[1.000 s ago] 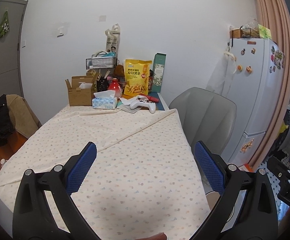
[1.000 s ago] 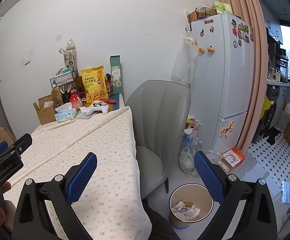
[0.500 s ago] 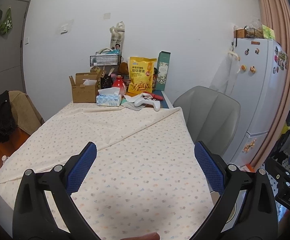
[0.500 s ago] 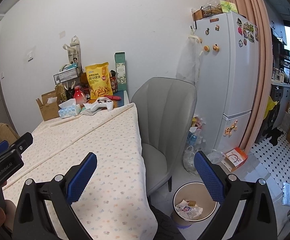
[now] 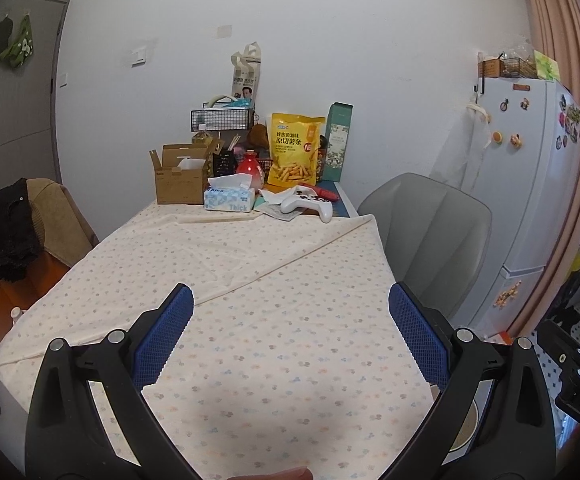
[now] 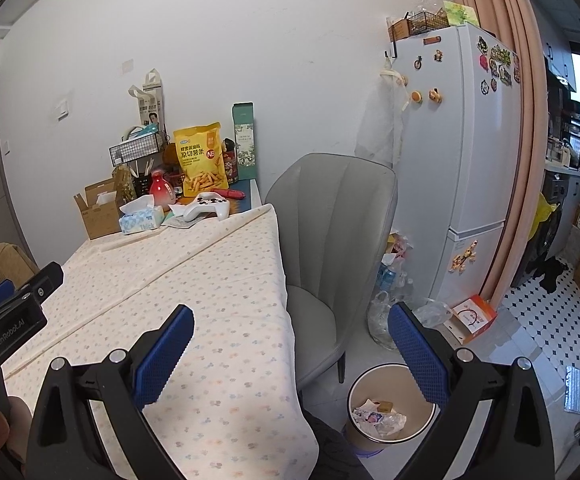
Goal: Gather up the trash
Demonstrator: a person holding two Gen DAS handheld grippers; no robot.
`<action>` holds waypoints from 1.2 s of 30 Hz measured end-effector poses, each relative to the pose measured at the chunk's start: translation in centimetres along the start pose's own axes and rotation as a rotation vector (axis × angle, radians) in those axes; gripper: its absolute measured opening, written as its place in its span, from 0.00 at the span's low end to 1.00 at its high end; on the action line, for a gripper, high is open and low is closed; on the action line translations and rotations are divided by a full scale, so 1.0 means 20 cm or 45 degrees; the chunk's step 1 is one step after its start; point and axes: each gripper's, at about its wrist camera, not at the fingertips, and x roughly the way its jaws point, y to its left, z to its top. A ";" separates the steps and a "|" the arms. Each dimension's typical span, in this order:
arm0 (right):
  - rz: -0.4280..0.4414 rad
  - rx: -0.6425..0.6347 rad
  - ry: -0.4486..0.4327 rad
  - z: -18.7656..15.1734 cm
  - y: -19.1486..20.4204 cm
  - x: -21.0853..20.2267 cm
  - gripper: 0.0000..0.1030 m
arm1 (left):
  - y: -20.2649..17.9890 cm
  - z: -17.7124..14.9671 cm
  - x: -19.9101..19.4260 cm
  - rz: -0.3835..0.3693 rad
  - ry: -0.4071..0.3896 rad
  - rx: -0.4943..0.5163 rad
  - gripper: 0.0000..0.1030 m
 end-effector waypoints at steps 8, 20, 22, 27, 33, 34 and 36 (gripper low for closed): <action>0.004 -0.006 -0.002 0.00 0.02 0.00 0.93 | 0.00 0.00 0.00 -0.006 -0.001 0.005 0.94; 0.006 -0.016 -0.011 0.01 0.03 -0.02 0.93 | -0.01 0.00 -0.01 0.004 -0.005 0.013 0.94; 0.004 -0.015 -0.011 0.01 0.02 -0.02 0.93 | -0.01 0.00 -0.01 0.002 -0.005 0.013 0.94; 0.003 -0.016 -0.011 0.02 0.02 -0.02 0.93 | -0.01 0.01 -0.01 0.000 -0.006 0.016 0.94; 0.002 -0.020 -0.005 0.01 0.02 -0.01 0.93 | -0.01 0.01 -0.01 -0.001 -0.005 0.027 0.94; 0.001 -0.021 -0.003 0.01 0.02 -0.01 0.93 | -0.01 0.00 -0.01 -0.004 -0.005 0.029 0.94; 0.000 -0.021 -0.003 0.01 0.02 0.00 0.93 | -0.01 0.00 0.00 -0.010 -0.001 0.031 0.94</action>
